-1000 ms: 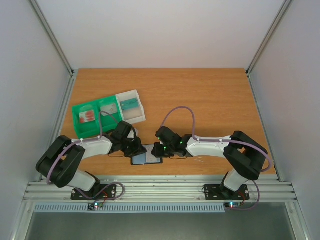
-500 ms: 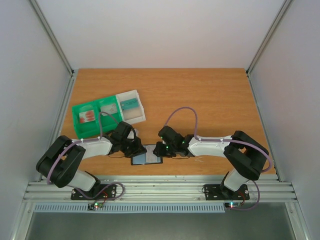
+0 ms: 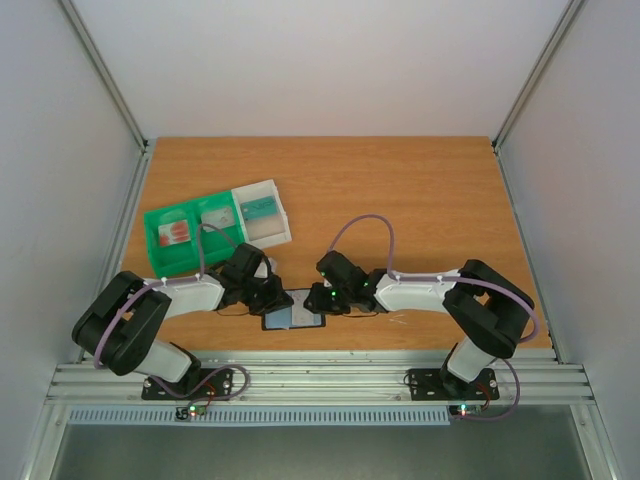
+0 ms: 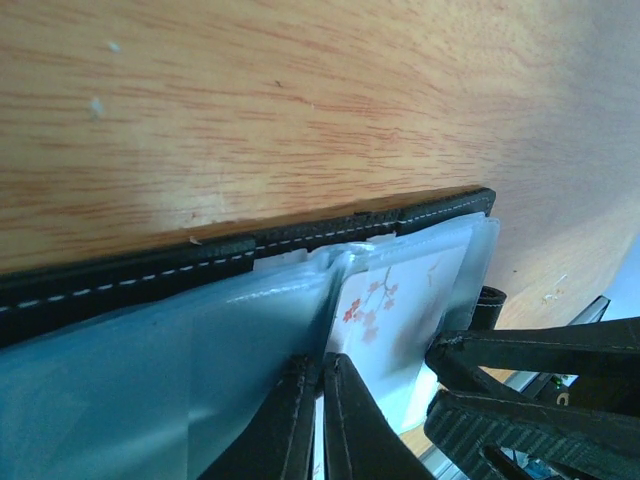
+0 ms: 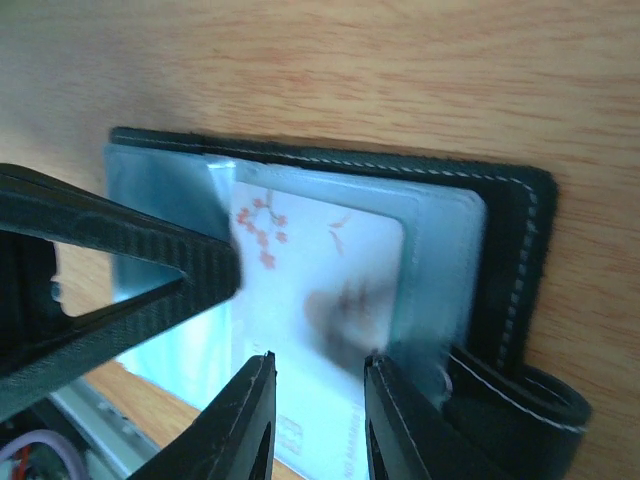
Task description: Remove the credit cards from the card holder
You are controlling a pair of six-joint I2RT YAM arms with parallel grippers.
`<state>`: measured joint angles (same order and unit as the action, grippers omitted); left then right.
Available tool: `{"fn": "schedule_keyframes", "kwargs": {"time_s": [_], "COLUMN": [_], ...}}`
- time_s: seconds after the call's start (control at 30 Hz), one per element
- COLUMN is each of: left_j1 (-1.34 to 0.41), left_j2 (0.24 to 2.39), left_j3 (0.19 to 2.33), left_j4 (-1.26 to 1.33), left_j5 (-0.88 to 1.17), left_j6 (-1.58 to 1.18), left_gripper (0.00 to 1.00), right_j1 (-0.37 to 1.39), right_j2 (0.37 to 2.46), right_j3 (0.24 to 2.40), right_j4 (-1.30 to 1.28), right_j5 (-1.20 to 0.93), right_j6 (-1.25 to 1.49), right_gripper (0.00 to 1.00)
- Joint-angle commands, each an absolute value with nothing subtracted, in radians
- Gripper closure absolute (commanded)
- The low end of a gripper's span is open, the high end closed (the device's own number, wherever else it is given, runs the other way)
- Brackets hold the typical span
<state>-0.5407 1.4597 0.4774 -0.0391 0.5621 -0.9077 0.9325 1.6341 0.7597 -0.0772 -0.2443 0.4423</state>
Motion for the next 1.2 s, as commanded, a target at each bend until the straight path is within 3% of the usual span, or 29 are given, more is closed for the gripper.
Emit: {"fn": "schedule_keyframes", "kwargs": {"time_s": [0.0, 0.23, 0.43, 0.8, 1.17], "left_j1": [-0.538, -0.538, -0.538, -0.525, -0.511], "left_j2": [1.464, 1.427, 1.295, 1.229, 1.243], "left_j3": [0.453, 0.443, 0.475, 0.527, 0.488], "left_j4": [-0.036, -0.032, -0.177, -0.445, -0.426], "left_j5": [0.546, 0.560, 0.509, 0.328, 0.318], "left_j6": [-0.900, -0.924, -0.930, -0.837, -0.822], "left_gripper": [0.94, 0.87, 0.75, 0.74, 0.80], "right_j1": [0.912, 0.897, 0.897, 0.897, 0.899], "right_j2": [1.651, 1.635, 1.580, 1.666, 1.582], "right_j3": [0.730, 0.697, 0.714, 0.738, 0.741], "right_j4": [0.068, 0.154, -0.052, -0.053, -0.141], "right_j5": [-0.318, -0.349, -0.259, -0.282, -0.222], "right_j6": [0.482, 0.507, 0.480, 0.483, 0.466], "right_gripper": [0.73, 0.73, 0.72, 0.72, 0.70]}}
